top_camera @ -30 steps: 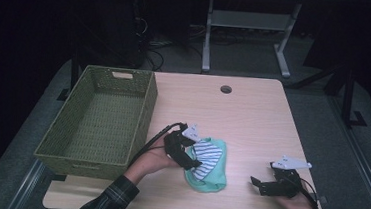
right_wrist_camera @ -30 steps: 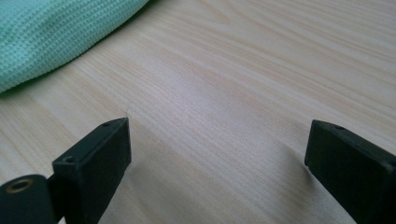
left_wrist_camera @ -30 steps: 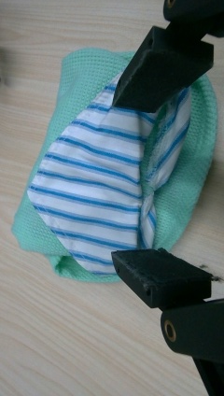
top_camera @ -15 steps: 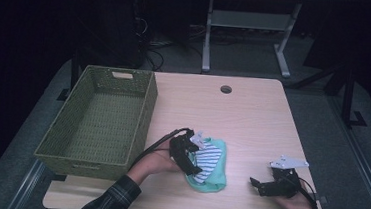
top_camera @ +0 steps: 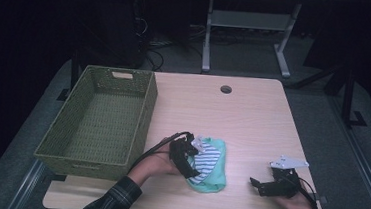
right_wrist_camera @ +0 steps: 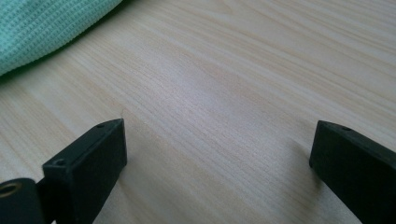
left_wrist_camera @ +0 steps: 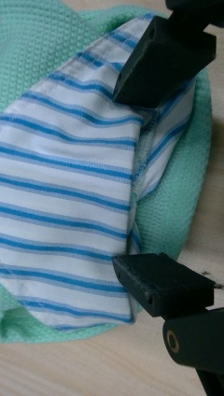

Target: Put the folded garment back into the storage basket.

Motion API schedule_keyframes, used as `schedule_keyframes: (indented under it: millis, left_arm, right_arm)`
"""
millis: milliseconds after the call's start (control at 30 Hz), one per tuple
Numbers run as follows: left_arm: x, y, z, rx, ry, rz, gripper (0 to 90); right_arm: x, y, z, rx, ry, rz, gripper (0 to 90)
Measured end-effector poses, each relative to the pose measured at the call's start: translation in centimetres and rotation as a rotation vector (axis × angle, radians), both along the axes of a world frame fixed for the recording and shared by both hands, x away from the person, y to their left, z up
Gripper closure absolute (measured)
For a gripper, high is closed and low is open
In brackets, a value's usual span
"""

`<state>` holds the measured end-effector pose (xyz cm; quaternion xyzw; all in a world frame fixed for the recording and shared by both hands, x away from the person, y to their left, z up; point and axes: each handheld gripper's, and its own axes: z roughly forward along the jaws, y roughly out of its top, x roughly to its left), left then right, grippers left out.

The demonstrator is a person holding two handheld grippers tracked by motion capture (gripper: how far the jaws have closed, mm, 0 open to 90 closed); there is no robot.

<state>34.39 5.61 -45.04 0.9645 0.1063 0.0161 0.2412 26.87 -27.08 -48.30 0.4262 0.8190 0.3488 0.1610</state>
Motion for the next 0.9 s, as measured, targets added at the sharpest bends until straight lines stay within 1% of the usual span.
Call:
schedule_keyframes:
  millis: [267, 333, 467, 533, 667, 733, 800, 900]
  left_arm:
    - [-0.09, -0.01, -0.07, 0.013, 0.019, 0.008, 17.3]
    - [-0.13, 0.02, -0.06, 0.005, 0.037, 0.007, 21.9]
    - [-0.22, 0.02, 0.06, 0.01, 0.039, 0.003, 25.0]
    - [-0.34, 0.01, 0.15, 0.011, 0.042, -0.005, 28.6]
    - [-0.69, -0.08, 0.35, 0.005, 0.05, -0.013, 41.3]
    - [-0.83, -0.1, 0.34, -0.016, 0.055, -0.01, 47.9]
    - [-0.9, -0.08, 0.35, -0.027, 0.066, -0.012, 56.3]
    - [-0.98, -0.14, 0.33, -0.039, 0.084, -0.006, 63.1]
  right_arm:
    - [0.0, 0.0, -0.01, -0.001, -0.001, 0.0, 3.5]
    - [0.0, 0.0, 0.0, -0.001, 0.0, 0.0, 3.5]
    - [0.0, 0.0, -0.01, -0.001, -0.001, 0.0, 3.6]
    - [0.0, 0.0, -0.01, -0.002, -0.001, 0.0, 3.6]
    - [0.0, 0.0, -0.01, -0.002, -0.002, 0.0, 3.7]
    - [0.0, 0.0, -0.01, -0.002, -0.002, 0.0, 3.7]
    - [0.0, 0.0, -0.01, -0.003, -0.002, 0.0, 3.6]
    - [-0.01, 0.01, -0.01, -0.004, -0.002, 0.0, 3.6]
